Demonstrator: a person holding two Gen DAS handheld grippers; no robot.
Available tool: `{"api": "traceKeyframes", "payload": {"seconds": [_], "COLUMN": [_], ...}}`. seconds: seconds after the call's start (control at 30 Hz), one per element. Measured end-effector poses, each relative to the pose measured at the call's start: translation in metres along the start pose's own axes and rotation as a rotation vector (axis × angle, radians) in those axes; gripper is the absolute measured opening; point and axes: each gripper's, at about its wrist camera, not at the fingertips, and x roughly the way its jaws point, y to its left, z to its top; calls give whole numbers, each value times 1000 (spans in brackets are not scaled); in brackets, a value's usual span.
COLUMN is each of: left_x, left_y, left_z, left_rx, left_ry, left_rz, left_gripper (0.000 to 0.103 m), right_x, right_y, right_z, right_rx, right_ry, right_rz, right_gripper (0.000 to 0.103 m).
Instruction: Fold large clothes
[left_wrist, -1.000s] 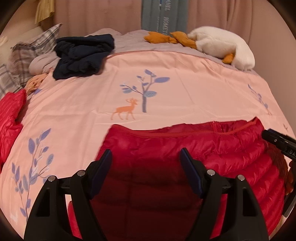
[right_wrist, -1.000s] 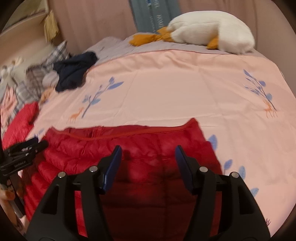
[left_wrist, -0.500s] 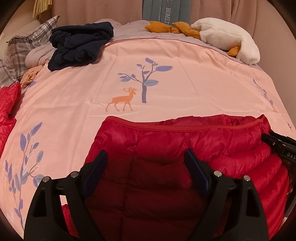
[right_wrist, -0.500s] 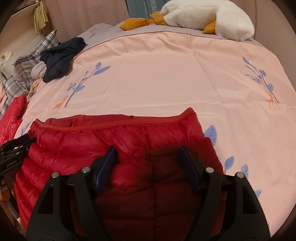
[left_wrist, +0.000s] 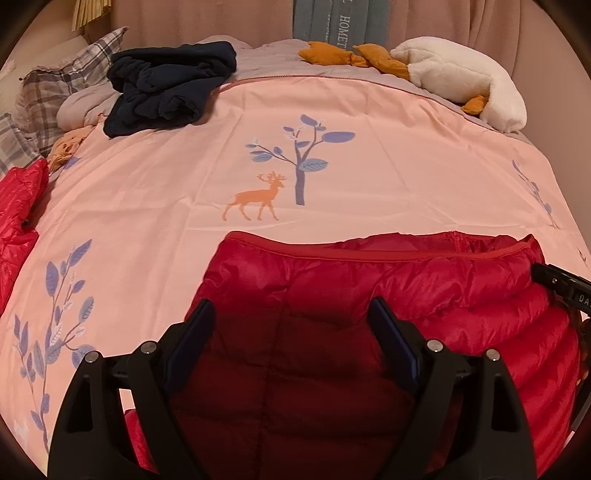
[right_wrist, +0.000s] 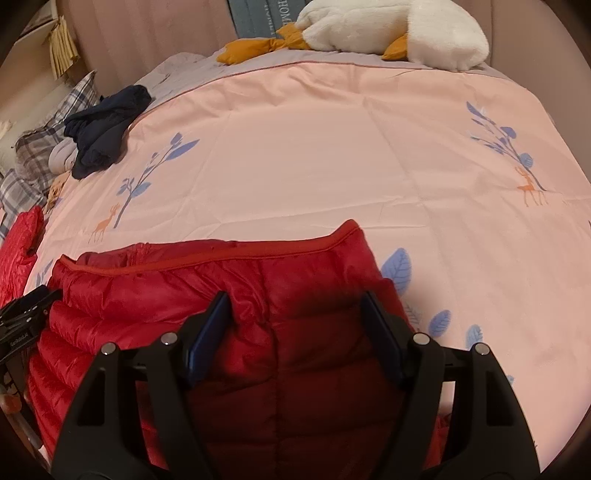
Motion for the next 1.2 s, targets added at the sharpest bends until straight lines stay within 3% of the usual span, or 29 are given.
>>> {"api": "traceKeyframes", "payload": {"seconds": [0.27,0.6,0.83,0.9,1.0,1.2], "left_x": [-31,-81,-85,-82,-78,-80], "left_y": [1,-31,-58,-60,-57,-45], "left_z": [-8,-37,-67,-72,-74,-79], "left_rx": [-5,48,109,108,89,72], "left_ry": [-72,-141,-138,-130,-127,-127], "left_rz": [15,-81,-87,-82,-68,-53], "left_gripper": [86,86,86,86,95,96], "right_x": [-37,-88,-94,-91,-89,-89], "right_y": [-9,35,67,70,65,41], "right_z": [-7,-65,-92,-96,-98,-97], "right_rx": [33,-111,-185,-192,-179,-123], "right_ry": [-127,-171,-176,-170,-168,-163], "right_rz": [-84,54,75,63,59,66], "right_gripper": [73,74,76,77,77,76]}}
